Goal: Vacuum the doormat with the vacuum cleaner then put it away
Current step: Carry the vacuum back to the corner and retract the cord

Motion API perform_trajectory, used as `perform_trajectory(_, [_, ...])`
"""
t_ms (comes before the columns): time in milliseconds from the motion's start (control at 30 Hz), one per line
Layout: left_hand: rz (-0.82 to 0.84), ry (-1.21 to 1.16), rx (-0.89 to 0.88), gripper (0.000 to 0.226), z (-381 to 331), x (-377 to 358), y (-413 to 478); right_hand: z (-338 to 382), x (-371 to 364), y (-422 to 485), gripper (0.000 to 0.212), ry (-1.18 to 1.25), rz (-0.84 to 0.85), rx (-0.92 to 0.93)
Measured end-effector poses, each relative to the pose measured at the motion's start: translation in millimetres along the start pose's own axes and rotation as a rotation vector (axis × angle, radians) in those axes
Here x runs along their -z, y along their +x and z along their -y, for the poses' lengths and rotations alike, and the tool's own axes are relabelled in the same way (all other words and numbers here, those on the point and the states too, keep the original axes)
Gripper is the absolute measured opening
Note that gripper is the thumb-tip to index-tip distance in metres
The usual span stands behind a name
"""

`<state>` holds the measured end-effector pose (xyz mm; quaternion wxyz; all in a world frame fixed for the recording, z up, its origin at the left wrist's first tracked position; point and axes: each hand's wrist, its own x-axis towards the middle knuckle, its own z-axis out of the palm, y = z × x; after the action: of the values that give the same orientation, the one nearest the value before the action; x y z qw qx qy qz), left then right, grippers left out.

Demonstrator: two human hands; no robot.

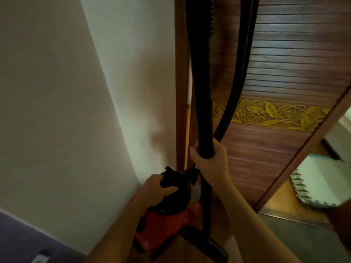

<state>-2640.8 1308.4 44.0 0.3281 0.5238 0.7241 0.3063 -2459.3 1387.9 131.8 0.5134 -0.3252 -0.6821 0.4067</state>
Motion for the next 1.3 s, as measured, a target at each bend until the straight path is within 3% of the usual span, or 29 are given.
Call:
perform_trajectory(100, [0.058,-0.045,-0.044,0.033,-0.5,-4.9,6.2,1.6,5.7,-13.6,0.026,-0.059,-0.111,-0.022])
perform_trajectory(200, [0.130,-0.054,-0.097,0.014,-9.1,-16.6,16.6,4.6,18.1,-28.0,0.031,-0.111,-0.231,-0.048])
perform_trajectory(400, [0.371,-0.040,-0.230,0.032,-52.8,-66.7,27.2,18.7,76.9,-63.7,0.028,-0.202,-0.430,-0.032])
perform_trajectory(500, [0.451,-0.054,-0.268,0.005,-85.4,-101.4,23.7,28.5,115.2,-86.9,0.035,-0.243,-0.530,-0.024])
perform_trajectory(667, [0.609,-0.024,-0.396,0.010,-150.6,-172.5,14.4,43.8,183.8,-137.1,0.023,-0.364,-0.743,-0.059])
perform_trajectory(767, [0.699,0.045,-0.484,0.017,-188.6,-218.2,-0.4,48.8,227.2,-170.1,0.029,-0.455,-0.883,-0.091])
perform_trajectory(900, [0.815,0.079,-0.593,0.029,-243.1,-279.5,-21.0,56.5,295.1,-210.4,0.014,-0.557,-0.947,-0.089])
perform_trajectory(1033, [0.867,0.166,-0.698,0.037,-295.3,-338.6,-45.2,60.7,363.0,-240.4,0.042,-0.612,-1.053,-0.100])
perform_trajectory(1300, [0.974,0.172,-0.801,0.032,-386.8,-444.9,-76.0,74.1,486.3,-274.6,0.056,-0.645,-1.111,-0.056])
